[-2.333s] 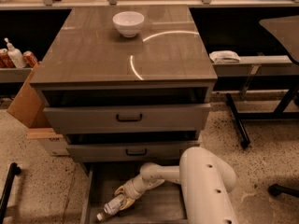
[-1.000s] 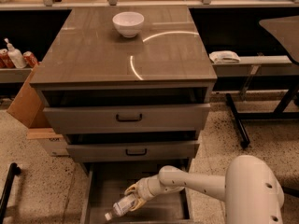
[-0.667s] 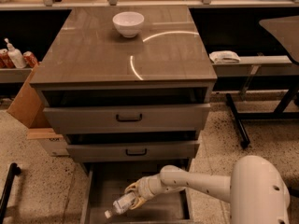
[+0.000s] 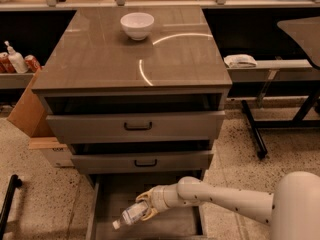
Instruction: Pick blue plastic bottle from bottom drawer and place on counter
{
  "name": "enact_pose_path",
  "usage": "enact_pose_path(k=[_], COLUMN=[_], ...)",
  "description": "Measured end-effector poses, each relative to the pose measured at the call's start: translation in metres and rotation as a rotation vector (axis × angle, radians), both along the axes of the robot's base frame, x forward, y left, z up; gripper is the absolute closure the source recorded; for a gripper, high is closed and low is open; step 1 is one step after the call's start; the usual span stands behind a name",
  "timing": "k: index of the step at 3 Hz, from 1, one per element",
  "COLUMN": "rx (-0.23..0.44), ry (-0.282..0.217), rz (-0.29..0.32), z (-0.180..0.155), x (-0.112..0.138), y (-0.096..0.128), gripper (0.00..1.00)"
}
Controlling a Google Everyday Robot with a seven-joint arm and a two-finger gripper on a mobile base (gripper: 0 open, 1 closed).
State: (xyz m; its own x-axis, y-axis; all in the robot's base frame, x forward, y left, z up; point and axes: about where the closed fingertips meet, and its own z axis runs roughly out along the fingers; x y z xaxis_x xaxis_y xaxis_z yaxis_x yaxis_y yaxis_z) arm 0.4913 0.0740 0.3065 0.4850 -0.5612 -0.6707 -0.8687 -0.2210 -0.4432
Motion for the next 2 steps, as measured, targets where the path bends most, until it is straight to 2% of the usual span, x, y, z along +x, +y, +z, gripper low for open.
enact_pose_path(k=[1, 2], rx=[-0.001, -0.001], ry=[-0.051, -0.051], rz=[-0.002, -0.002], z=[0.0287, 0.0287], x=[-0.0017, -0.0017], y=[-0.0043, -0.0043], gripper=[1.0, 1.0])
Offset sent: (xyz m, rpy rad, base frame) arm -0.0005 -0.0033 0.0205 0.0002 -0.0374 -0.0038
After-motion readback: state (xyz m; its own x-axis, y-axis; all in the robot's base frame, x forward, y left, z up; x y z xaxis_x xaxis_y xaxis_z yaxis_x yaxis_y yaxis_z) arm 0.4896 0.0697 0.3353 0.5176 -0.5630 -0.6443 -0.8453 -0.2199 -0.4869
